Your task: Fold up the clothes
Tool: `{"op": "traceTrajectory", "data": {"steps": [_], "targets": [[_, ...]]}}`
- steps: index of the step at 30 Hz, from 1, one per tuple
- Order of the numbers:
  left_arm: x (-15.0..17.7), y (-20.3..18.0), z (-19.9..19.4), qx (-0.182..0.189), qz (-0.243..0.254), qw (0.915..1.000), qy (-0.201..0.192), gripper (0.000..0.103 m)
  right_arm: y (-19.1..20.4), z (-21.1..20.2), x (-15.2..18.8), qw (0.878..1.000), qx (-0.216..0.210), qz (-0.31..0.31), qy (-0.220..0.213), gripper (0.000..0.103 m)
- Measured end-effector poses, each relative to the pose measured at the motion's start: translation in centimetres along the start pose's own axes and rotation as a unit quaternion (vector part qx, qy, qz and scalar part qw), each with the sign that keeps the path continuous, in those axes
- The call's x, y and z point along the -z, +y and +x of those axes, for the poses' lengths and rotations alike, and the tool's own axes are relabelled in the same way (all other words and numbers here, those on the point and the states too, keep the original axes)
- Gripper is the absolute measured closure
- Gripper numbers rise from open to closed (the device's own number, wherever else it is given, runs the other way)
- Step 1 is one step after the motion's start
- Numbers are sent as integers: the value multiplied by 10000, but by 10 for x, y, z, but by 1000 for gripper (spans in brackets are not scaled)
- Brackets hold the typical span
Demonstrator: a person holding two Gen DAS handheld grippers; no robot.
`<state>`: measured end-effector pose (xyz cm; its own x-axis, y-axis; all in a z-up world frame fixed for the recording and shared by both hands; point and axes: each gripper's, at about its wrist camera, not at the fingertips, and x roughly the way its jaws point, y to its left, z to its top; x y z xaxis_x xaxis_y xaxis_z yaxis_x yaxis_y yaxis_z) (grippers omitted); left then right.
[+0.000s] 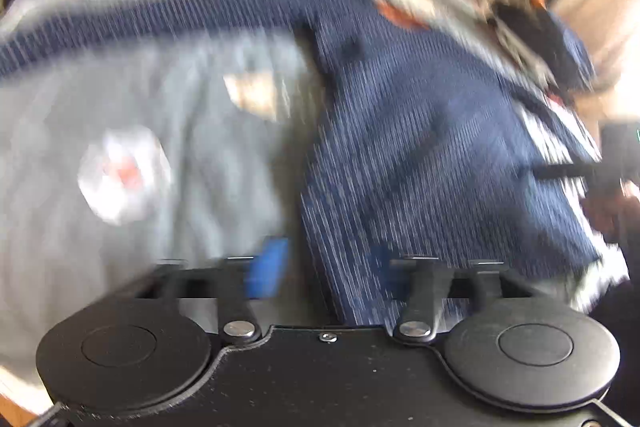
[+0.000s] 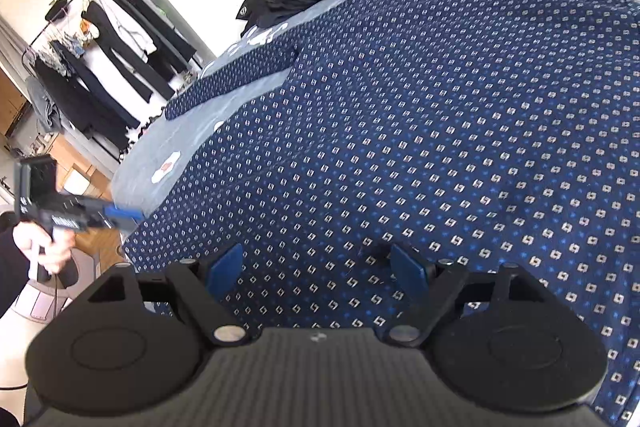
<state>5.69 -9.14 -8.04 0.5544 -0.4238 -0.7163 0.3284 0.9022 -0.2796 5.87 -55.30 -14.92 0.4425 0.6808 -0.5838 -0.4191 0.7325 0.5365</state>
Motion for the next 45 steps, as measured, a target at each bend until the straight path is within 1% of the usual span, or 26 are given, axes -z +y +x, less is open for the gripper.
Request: {"op": "traceTrajectory", "data": {"steps": [2,3,6,7,11,14,16,19,22,25,27,29,32,33,35,36,38,40,41,43,44,45], "targets": [[-32,-10,9,-222,238,9991,-282,20,-3,-4,0,10000,13,37,-46,22],[-48,-16,14,-333,362,9979,-416,20,-5,-7,-3,9998,48,101,-160,22],[-99,-53,49,-491,1062,9908,-684,21,-13,-20,-10,9980,252,251,-529,22],[-115,-68,64,-478,1247,9884,-723,21,-16,-24,-11,9970,331,299,-640,22],[-168,-137,135,-244,2008,9764,-761,20,-34,-39,-16,9922,577,504,-988,22],[-201,-186,193,70,2466,9671,-621,20,-52,-49,-17,9893,726,606,-1107,22],[-215,-215,227,217,2713,9610,-492,20,-65,-58,-16,9879,815,662,-1139,22],[-230,-269,270,702,3072,9487,-273,20,-85,-74,-14,9855,945,737,-1198,22],[-227,-332,299,1285,3569,9250,-244,20,-106,-102,-8,9814,1119,829,-1324,22],[-210,-398,325,1695,3979,9015,-169,20,-127,-138,0,9725,1421,1012,-1542,22],[-191,-439,339,1942,4206,8861,-119,20,-142,-174,15,9575,1809,1277,-1846,22],[-172,-479,351,2193,4433,8691,-75,21,-157,-210,31,9385,2206,1550,-2156,22],[-149,-536,366,2538,4774,8412,77,20,-179,-264,54,9036,2787,1947,-2606,22],[-142,-554,371,2626,4894,8314,169,21,-188,-279,65,8892,2918,2179,-2768,22],[-136,-589,380,2820,5013,8174,329,21,-200,-301,82,8566,3219,2625,-3062,22],[-133,-606,385,2916,5066,8103,408,22,-204,-308,88,8451,3315,2772,-3149,22],[-126,-641,394,3150,5133,7959,615,23,-209,-314,91,8420,3344,2786,-3187,22],[-116,-672,403,3398,5227,7772,853,24,-207,-317,90,8454,3344,2693,-3176,22],[-110,-685,408,3401,5330,7692,927,24,-206,-319,90,8473,3343,2643,-3169,22],[-96,-705,417,3386,5540,7523,1117,27,-202,-326,92,8465,3346,2593,-3229,22],[-89,-715,422,3378,5642,7436,1213,27,-200,-330,93,8440,3364,2598,-3271,22],[-83,-722,425,3381,5708,7374,1268,27,-199,-335,96,8397,3379,2630,-3340,22]]}}
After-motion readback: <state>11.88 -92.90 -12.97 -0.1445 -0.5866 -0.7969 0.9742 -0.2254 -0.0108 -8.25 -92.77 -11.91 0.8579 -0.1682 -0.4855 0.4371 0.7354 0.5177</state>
